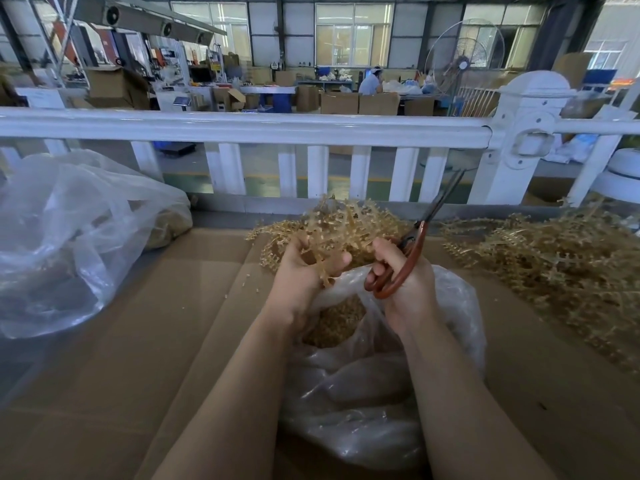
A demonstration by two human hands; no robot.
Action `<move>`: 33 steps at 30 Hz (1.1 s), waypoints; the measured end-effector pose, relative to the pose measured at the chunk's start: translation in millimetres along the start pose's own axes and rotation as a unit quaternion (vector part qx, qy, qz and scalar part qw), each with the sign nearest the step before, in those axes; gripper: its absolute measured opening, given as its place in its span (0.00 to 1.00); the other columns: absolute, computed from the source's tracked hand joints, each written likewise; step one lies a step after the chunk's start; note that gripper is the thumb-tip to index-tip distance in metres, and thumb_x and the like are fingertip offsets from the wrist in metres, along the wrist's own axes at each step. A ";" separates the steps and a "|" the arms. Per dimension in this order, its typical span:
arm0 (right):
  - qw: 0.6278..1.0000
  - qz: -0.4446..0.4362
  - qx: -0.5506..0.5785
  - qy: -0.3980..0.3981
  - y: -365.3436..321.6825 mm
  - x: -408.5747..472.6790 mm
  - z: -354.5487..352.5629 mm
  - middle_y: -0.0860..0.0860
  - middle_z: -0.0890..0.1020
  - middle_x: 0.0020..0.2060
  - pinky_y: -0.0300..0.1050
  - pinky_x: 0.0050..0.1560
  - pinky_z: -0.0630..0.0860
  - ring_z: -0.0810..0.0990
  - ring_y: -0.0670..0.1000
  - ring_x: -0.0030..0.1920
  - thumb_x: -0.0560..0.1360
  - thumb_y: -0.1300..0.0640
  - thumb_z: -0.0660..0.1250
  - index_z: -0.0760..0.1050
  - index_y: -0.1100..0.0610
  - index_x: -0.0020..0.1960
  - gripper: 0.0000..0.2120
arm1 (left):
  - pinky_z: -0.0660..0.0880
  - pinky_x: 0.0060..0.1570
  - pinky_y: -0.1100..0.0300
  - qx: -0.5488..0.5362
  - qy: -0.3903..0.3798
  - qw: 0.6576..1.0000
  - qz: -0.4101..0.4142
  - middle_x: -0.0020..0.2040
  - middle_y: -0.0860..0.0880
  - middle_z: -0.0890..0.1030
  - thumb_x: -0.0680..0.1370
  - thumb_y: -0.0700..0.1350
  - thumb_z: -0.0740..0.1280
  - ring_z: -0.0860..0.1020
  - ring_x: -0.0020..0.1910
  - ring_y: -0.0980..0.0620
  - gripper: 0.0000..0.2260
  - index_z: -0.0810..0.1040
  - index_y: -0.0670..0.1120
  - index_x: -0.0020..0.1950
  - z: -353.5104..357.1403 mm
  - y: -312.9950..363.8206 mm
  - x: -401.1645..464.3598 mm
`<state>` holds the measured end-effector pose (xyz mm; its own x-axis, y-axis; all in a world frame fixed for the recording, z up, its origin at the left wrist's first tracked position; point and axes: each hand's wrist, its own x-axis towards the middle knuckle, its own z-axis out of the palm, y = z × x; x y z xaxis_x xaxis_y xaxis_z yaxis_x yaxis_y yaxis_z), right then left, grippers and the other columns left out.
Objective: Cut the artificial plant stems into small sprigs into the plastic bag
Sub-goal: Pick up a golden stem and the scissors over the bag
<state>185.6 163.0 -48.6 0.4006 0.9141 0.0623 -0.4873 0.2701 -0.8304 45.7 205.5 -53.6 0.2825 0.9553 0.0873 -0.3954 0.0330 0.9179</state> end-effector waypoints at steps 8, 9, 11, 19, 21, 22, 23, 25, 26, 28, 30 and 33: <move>0.991 -0.002 0.087 0.103 -2.2 2.1 0.1 0.49 0.72 0.24 0.40 0.25 0.72 0.71 0.46 0.23 0.77 0.65 0.67 0.72 0.58 0.39 0.10 | 0.77 0.33 0.62 0.012 -0.025 0.999 -0.021 0.41 0.45 0.85 0.63 0.34 0.78 0.80 0.38 0.50 0.17 0.77 0.42 0.47 -6.8 0.1 5.5; 0.990 -0.002 0.086 0.114 -2.7 2.0 -0.2 0.49 0.72 0.24 0.40 0.24 0.71 0.71 0.46 0.22 0.77 0.65 0.67 0.72 0.59 0.38 0.10 | 0.77 0.34 0.61 0.003 -0.026 0.999 -0.026 0.43 0.44 0.85 0.63 0.32 0.75 0.81 0.38 0.50 0.15 0.77 0.42 0.46 -8.2 1.1 6.3; 0.989 -0.001 0.075 0.129 -3.2 1.8 0.3 0.49 0.71 0.23 0.39 0.23 0.70 0.70 0.46 0.22 0.77 0.65 0.66 0.72 0.59 0.38 0.10 | 0.78 0.38 0.59 -0.026 -0.012 0.999 -0.018 0.43 0.43 0.85 0.68 0.33 0.70 0.82 0.38 0.49 0.09 0.78 0.43 0.44 -9.7 1.7 7.7; 0.992 -0.025 -0.037 0.121 0.3 0.5 0.1 0.46 0.72 0.25 0.38 0.25 0.69 0.69 0.45 0.24 0.70 0.45 0.77 0.74 0.56 0.43 0.17 | 0.77 0.32 0.64 0.027 0.113 0.990 0.083 0.35 0.50 0.84 0.78 0.39 0.71 0.83 0.34 0.53 0.05 0.75 0.44 0.46 2.7 -1.7 5.4; 0.994 -0.033 -0.066 0.086 2.0 -2.1 1.1 0.48 0.72 0.27 0.39 0.25 0.68 0.68 0.46 0.25 0.67 0.41 0.77 0.75 0.56 0.43 0.21 | 0.79 0.35 0.62 0.030 0.133 0.986 0.091 0.36 0.49 0.84 0.78 0.37 0.71 0.83 0.34 0.51 0.07 0.74 0.45 0.45 6.2 -2.1 5.4; 0.994 -0.034 -0.079 0.069 2.3 -3.3 1.8 0.49 0.73 0.28 0.39 0.26 0.68 0.69 0.46 0.26 0.66 0.40 0.76 0.76 0.58 0.45 0.23 | 0.80 0.37 0.60 0.037 0.139 0.985 0.097 0.37 0.49 0.84 0.77 0.37 0.71 0.83 0.35 0.50 0.07 0.74 0.45 0.44 7.4 -2.9 5.3; 0.994 -0.037 -0.096 0.048 2.8 -3.9 1.6 0.50 0.75 0.30 0.39 0.27 0.69 0.71 0.46 0.26 0.65 0.39 0.77 0.76 0.59 0.47 0.25 | 0.80 0.38 0.59 0.046 0.146 0.983 0.102 0.38 0.48 0.84 0.77 0.37 0.71 0.83 0.35 0.49 0.08 0.74 0.45 0.44 7.9 -3.3 5.1; 0.989 -0.047 -0.140 -0.001 1.9 -5.0 3.1 0.50 0.79 0.34 0.41 0.33 0.75 0.77 0.49 0.31 0.62 0.38 0.79 0.76 0.58 0.47 0.27 | 0.80 0.38 0.59 0.060 0.161 0.979 0.113 0.38 0.48 0.83 0.77 0.37 0.72 0.84 0.35 0.49 0.08 0.74 0.46 0.43 7.6 -3.5 5.2; 0.984 -0.047 -0.168 -0.016 1.5 -5.4 5.0 0.49 0.81 0.37 0.46 0.41 0.78 0.80 0.51 0.37 0.59 0.38 0.80 0.77 0.56 0.47 0.28 | 0.80 0.37 0.59 0.064 0.166 0.977 0.117 0.37 0.48 0.83 0.77 0.38 0.72 0.84 0.35 0.49 0.08 0.74 0.45 0.43 6.9 -3.5 5.1; 0.972 -0.022 -0.233 -0.014 2.7 -6.0 9.7 0.51 0.84 0.48 0.57 0.56 0.77 0.82 0.57 0.50 0.57 0.40 0.83 0.77 0.55 0.54 0.33 | 0.80 0.37 0.58 0.074 0.165 0.976 0.124 0.36 0.48 0.84 0.77 0.39 0.73 0.85 0.36 0.48 0.07 0.75 0.44 0.44 6.7 -3.7 4.8; 0.964 0.004 -0.267 0.008 5.2 -5.3 11.8 0.55 0.83 0.53 0.60 0.57 0.75 0.79 0.58 0.51 0.62 0.48 0.84 0.74 0.52 0.53 0.27 | 0.82 0.40 0.53 0.089 0.159 0.974 0.134 0.37 0.47 0.84 0.76 0.40 0.73 0.85 0.39 0.46 0.06 0.76 0.44 0.44 8.3 -4.9 4.0; 0.972 0.023 -0.234 0.010 4.2 -1.9 6.4 0.58 0.78 0.41 0.50 0.40 0.74 0.76 0.55 0.37 0.69 0.61 0.79 0.69 0.51 0.46 0.19 | 0.82 0.45 0.49 0.090 0.191 0.967 0.142 0.39 0.47 0.85 0.77 0.41 0.73 0.84 0.42 0.45 0.06 0.76 0.46 0.43 8.5 -5.2 4.3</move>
<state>177.8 164.3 -48.7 0.4041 0.9146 0.0130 -0.1002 0.0584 -0.9932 56.4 206.9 -54.7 -0.1723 0.9583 0.2281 -0.2410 -0.2656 0.9335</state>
